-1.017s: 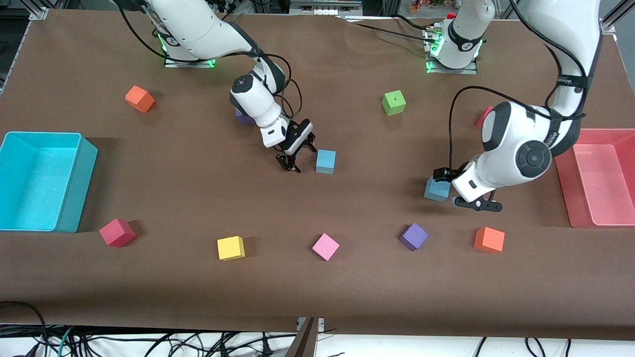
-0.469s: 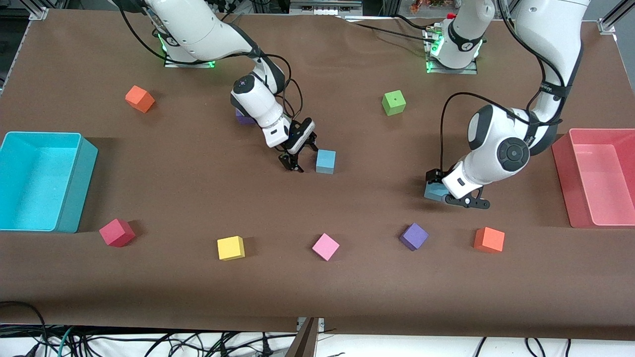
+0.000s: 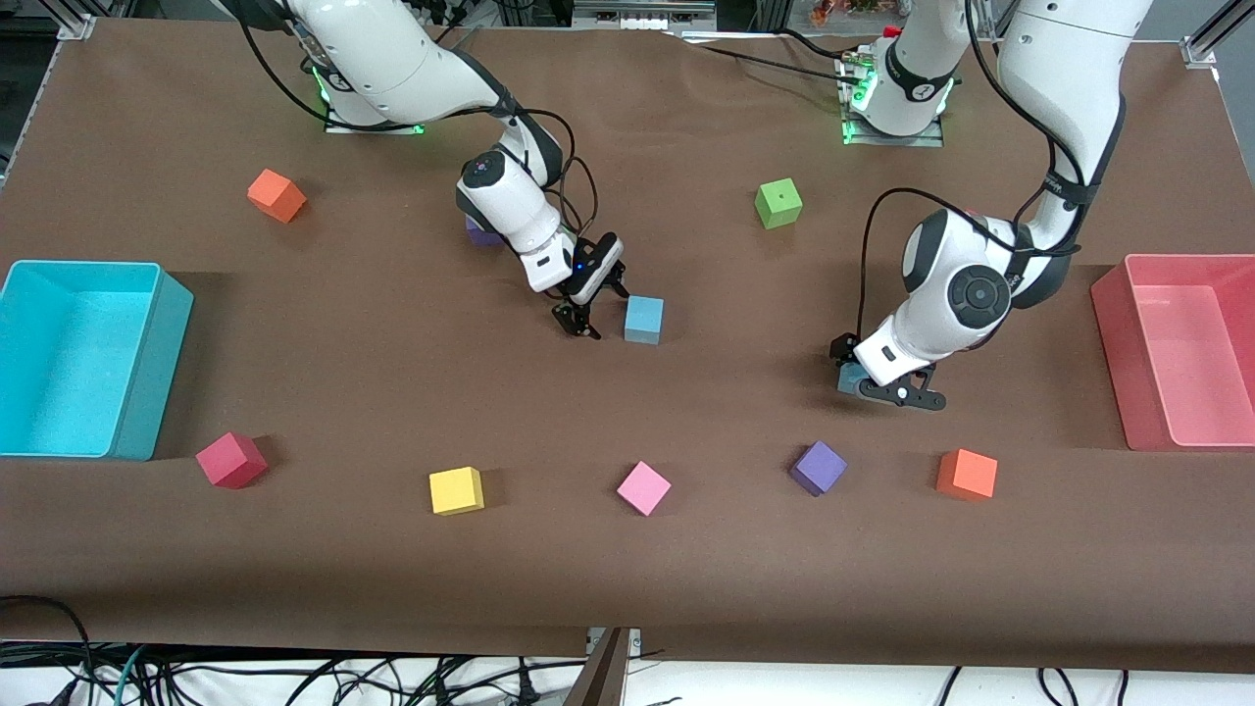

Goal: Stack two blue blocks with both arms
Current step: 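Close the left gripper on the second light blue cube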

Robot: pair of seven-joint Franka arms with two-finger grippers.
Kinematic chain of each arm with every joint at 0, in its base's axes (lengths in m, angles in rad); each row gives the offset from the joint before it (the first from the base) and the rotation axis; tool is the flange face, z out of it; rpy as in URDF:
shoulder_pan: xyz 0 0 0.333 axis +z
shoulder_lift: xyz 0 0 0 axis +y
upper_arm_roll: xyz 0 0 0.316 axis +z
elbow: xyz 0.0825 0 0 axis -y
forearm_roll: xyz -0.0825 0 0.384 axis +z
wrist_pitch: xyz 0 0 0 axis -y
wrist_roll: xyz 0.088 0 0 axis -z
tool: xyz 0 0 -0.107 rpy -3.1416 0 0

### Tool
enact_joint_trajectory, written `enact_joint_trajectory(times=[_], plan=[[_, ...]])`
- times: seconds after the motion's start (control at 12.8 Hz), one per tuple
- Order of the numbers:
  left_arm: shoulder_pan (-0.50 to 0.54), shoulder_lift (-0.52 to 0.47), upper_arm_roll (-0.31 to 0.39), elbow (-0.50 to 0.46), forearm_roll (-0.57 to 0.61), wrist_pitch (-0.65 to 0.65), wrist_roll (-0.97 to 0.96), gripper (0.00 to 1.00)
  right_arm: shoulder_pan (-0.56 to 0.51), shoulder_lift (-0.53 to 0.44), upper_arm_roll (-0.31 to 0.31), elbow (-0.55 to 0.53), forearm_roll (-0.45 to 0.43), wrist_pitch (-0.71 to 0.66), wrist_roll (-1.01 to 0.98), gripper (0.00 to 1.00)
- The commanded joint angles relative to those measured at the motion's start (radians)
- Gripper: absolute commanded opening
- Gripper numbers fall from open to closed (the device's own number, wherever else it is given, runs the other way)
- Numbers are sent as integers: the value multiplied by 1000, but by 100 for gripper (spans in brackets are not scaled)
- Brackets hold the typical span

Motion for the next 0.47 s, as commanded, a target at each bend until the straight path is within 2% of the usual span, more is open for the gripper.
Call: enact_joint_trajectory(times=[0.0, 0.31, 0.39], plan=[[-5, -1, 8, -7, 35, 13, -15, 100, -9, 13, 11, 13, -22, 15, -8, 100], [-5, 12, 10, -1, 35, 18, -18, 99, -4, 15, 12, 13, -22, 15, -8, 100], [-5, 15, 10, 0, 38, 25, -18, 95, -3, 15, 12, 13, -22, 15, -8, 100]])
